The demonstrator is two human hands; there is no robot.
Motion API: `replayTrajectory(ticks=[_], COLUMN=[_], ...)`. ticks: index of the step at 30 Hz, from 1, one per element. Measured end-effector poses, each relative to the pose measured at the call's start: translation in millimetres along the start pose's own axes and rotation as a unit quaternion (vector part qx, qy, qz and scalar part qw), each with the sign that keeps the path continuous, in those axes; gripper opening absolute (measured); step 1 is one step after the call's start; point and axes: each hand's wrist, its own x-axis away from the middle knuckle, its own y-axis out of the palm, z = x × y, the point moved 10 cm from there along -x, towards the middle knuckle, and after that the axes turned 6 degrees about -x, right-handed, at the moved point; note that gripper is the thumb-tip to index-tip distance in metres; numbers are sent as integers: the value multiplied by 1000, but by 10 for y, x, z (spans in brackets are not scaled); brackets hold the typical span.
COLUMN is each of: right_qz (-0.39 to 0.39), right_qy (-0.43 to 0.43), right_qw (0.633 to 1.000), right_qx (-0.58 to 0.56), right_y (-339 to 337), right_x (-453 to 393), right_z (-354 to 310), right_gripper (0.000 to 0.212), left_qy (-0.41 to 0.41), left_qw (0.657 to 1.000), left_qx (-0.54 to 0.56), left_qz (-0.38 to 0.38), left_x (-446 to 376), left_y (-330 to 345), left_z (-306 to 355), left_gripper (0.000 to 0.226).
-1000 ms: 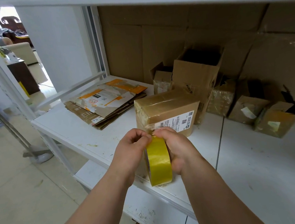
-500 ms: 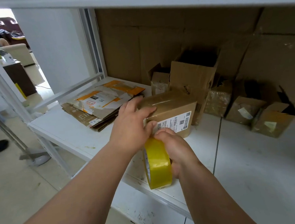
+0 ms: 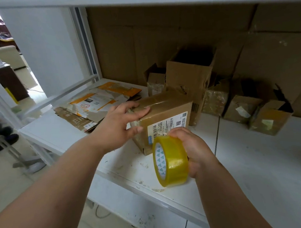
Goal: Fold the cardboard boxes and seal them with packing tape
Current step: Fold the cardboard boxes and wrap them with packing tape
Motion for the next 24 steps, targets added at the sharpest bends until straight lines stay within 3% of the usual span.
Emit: replayTrajectory(ticks=[7,13,19,24], right_qz=[-12,-14,-14,-10], right_qy=[-2,-10,-20,-32], right_qw=[1000,1000,999,999], right_qx=[17,23,30,30], right_y=[102,146,149,132], right_x=[15,14,16,42], right_z=[27,13,-22,-49], right_gripper=[28,29,29,31], left_qy=[-6,20,13,-54], left_qw=[999,999,998,996], left_qx=[-28,-44,-59,-72], left_qz=[35,-3,12,-9], left_x=[-42,-135,-109,-90], left_y=[-181,-200,-217,-164], left_z=[-19,-6,13,60], left_gripper=[59,57,49,62])
